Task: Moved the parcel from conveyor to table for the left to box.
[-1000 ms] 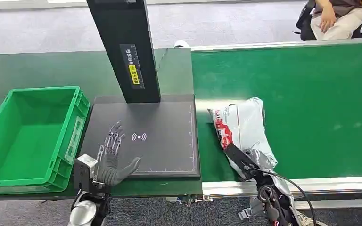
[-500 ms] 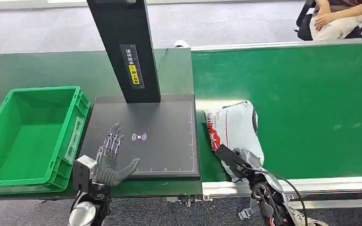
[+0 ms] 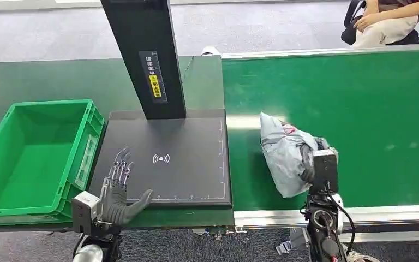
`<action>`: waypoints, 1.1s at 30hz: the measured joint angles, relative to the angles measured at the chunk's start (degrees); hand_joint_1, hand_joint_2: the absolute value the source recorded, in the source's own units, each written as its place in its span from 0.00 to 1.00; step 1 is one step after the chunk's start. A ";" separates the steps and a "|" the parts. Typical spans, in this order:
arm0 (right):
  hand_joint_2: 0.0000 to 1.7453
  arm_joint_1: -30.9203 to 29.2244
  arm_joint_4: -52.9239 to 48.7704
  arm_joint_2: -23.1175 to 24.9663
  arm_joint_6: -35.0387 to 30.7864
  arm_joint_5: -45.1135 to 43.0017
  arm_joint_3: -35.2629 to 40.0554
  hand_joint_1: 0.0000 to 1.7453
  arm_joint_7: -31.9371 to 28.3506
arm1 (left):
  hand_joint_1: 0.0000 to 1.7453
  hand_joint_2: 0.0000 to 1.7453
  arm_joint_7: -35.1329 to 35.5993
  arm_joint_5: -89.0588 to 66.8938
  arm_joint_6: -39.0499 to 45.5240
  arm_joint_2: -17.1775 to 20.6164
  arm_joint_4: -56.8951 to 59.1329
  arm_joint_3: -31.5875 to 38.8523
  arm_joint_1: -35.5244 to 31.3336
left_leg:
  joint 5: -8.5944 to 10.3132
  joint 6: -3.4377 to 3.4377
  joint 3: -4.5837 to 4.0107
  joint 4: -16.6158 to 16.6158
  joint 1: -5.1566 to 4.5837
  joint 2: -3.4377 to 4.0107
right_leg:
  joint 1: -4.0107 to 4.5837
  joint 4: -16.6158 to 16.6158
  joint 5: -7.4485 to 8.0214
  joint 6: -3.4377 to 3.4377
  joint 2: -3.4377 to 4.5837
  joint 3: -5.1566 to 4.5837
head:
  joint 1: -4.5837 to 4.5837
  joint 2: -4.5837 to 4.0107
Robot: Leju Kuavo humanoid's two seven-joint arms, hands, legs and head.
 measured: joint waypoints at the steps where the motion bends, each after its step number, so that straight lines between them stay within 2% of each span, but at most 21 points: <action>1: 1.00 0.44 -1.19 0.29 -1.04 -1.15 -0.49 1.00 -1.26 | 0.00 1.00 -0.11 0.05 0.00 0.00 0.02 -0.02 -0.10 | 0.00 0.00 0.00 0.00 0.00 -0.01 | 0.00 0.00 0.00 0.00 -0.01 0.00 | 0.00 0.00; 5: 1.00 1.84 -5.96 1.73 -6.59 -6.87 -1.58 1.00 -8.21 | 0.00 1.00 -0.68 0.50 0.04 0.00 0.13 -0.26 -0.53 | 0.00 0.00 0.01 -0.01 0.00 0.05 | 0.00 0.00 0.00 0.00 0.00 0.00 | 0.00 0.00; 14: 1.00 3.04 -10.11 2.82 -7.20 -7.50 -2.25 1.00 -8.69 | 0.00 1.00 -0.68 0.79 0.04 0.00 0.20 -0.33 -1.04 | 0.00 0.00 0.03 0.00 0.00 0.08 | 0.00 0.00 0.00 0.00 0.01 0.01 | 0.02 0.00; 20: 1.00 3.08 -11.55 3.34 -10.04 -9.16 -1.57 1.00 -11.68 | 0.00 1.00 -0.98 1.31 0.55 0.04 0.46 -0.70 -1.49 | 0.00 0.00 0.01 -0.01 0.00 0.07 | 0.00 0.01 0.00 0.00 0.01 0.02 | 0.02 0.00; 25: 1.00 0.57 -10.89 2.80 -8.70 -4.24 3.46 1.00 -9.03 | 0.00 1.00 -1.01 2.10 0.52 0.09 0.92 -1.33 -2.46 | 0.01 0.00 0.00 -0.02 0.00 0.13 | 0.00 0.02 0.01 -0.01 0.03 0.03 | 0.00 0.00; 30: 1.00 -7.02 -1.80 1.47 -1.59 4.09 12.79 1.00 -2.79 | 0.00 1.00 -2.05 2.36 -0.09 0.52 1.90 -2.91 -3.74 | 0.07 0.02 0.08 -0.02 0.01 0.13 | 0.01 0.02 0.04 -0.02 0.06 0.06 | 0.02 0.00; 33: 1.00 -11.15 5.69 1.20 0.28 8.20 17.88 1.00 -1.47 | 0.00 1.00 -2.77 2.47 0.24 0.85 2.71 -3.71 -4.55 | 0.08 0.02 0.05 -0.02 0.01 0.06 | 0.02 0.03 0.04 -0.02 0.04 0.07 | 0.02 0.00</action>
